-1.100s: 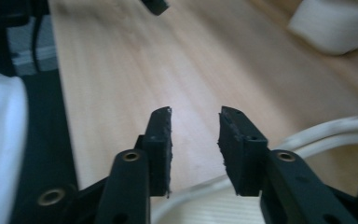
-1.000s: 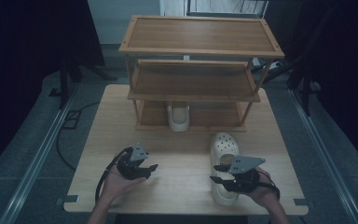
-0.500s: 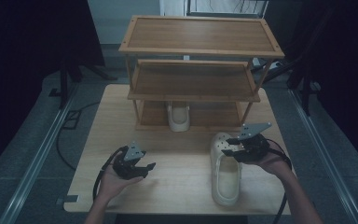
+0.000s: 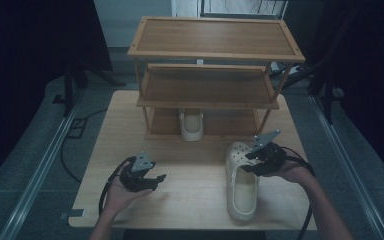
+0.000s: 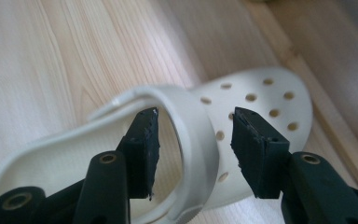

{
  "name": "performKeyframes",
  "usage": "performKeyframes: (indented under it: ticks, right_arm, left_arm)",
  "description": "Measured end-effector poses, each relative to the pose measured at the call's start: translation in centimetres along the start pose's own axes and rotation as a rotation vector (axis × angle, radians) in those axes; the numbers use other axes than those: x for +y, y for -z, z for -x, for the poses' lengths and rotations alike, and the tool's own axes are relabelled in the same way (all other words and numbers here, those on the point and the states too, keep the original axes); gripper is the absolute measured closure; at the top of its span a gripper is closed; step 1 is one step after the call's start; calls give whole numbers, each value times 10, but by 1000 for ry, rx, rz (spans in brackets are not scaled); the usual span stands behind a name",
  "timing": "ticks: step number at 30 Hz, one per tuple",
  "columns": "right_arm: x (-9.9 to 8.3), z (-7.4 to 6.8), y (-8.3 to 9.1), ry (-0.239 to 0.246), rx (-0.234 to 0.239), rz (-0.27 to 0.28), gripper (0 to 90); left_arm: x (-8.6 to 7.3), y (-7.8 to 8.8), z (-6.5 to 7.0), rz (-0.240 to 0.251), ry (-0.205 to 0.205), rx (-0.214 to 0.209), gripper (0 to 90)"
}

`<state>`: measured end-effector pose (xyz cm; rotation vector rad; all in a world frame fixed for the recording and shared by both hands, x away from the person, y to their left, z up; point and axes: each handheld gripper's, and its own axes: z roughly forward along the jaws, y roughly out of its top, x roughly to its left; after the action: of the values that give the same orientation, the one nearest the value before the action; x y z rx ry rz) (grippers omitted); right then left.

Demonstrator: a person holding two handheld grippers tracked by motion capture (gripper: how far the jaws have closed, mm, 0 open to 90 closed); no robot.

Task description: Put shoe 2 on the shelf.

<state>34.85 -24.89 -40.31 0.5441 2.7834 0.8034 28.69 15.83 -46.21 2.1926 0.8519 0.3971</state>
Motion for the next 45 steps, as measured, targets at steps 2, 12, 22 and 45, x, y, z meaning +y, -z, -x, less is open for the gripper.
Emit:
performKeyframes:
  ticks: [2,12,22,45]
  right_arm:
    - [0,2,-6,2,5,-23,515]
    - [-2,10,-16,-23,32,-71,640]
    - [3,9,-3,11,-72,-28,767]
    - [65,32,-31,90,-249,64,781]
  left_arm:
    - [0,-1,1,-1,-1,-3,409]
    - [-1,4,-2,11,14,13,415]
    - [-1,4,-2,13,18,9,415]
    - [-4,4,-6,13,27,-8,415]
